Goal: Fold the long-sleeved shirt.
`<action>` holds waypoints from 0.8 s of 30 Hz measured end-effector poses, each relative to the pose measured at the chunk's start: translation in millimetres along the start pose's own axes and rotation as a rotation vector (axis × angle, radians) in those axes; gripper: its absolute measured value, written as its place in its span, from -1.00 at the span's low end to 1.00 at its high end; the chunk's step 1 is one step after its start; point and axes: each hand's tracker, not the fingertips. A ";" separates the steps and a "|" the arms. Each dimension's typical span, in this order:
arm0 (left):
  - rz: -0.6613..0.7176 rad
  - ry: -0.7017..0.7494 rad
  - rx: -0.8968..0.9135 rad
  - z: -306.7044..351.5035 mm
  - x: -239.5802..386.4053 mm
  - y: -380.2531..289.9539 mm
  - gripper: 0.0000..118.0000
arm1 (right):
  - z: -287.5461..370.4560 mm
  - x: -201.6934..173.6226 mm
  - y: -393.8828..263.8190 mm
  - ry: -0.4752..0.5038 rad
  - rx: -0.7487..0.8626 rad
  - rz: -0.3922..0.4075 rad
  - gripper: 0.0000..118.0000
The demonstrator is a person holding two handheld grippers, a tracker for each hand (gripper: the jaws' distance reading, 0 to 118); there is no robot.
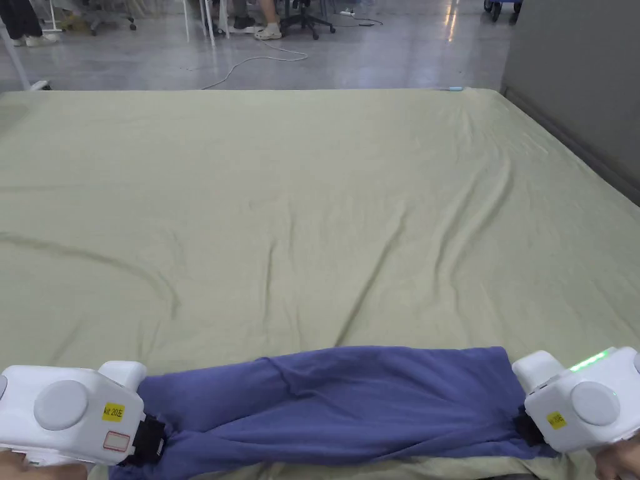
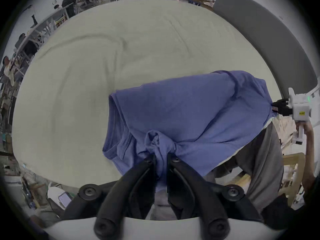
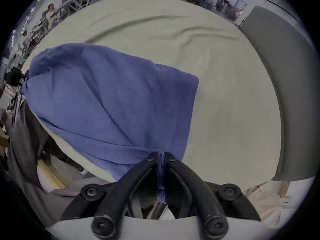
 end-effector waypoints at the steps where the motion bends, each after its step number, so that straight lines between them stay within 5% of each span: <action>1: 0.004 -0.004 0.002 0.5 -0.7 -0.5 -0.87 | 1.6 -0.2 -0.3 0.000 0.001 -0.002 -0.96; 2: 0.013 -0.007 0.006 1.4 -0.6 -1.3 -0.82 | 4.0 1.5 -1.0 0.000 0.000 -0.004 -0.86; 3: 0.019 -0.011 0.012 4.3 -0.4 -2.3 -0.52 | 8.5 3.3 -0.5 -0.008 0.001 -0.005 -0.54; 5: 0.002 0.016 0.045 16.8 4.5 -1.4 0.56 | 27.4 4.7 1.7 -0.015 0.057 -0.051 0.34; 6: -0.019 0.016 0.076 26.4 5.4 -1.3 1.00 | 42.1 5.1 5.1 -0.006 0.094 -0.073 0.57; 12: -0.018 -0.022 0.298 92.2 31.5 17.6 0.99 | 126.6 -15.9 40.5 -0.037 0.354 -0.106 0.57; 14: -0.015 0.007 0.383 100.5 41.4 19.5 0.90 | 133.8 -31.0 49.3 -0.035 0.354 -0.122 0.57; 16: -0.057 0.045 0.417 100.7 52.4 20.5 0.12 | 130.4 -47.6 57.9 -0.025 0.346 -0.175 0.48; 17: -0.071 0.053 0.431 96.9 56.4 20.6 -0.46 | 127.8 -55.2 60.4 -0.010 0.368 -0.188 0.17; 18: -0.067 0.048 0.438 91.7 58.6 19.9 -1.00 | 122.9 -64.9 63.3 -0.007 0.399 -0.188 -0.73; 19: -0.060 0.045 0.433 89.4 60.7 20.2 -1.00 | 118.9 -74.3 63.3 -0.037 0.414 -0.190 -1.00; 24: -0.060 0.020 0.451 92.9 53.8 13.9 -1.00 | 121.4 -91.3 69.4 -0.024 0.435 -0.173 -1.00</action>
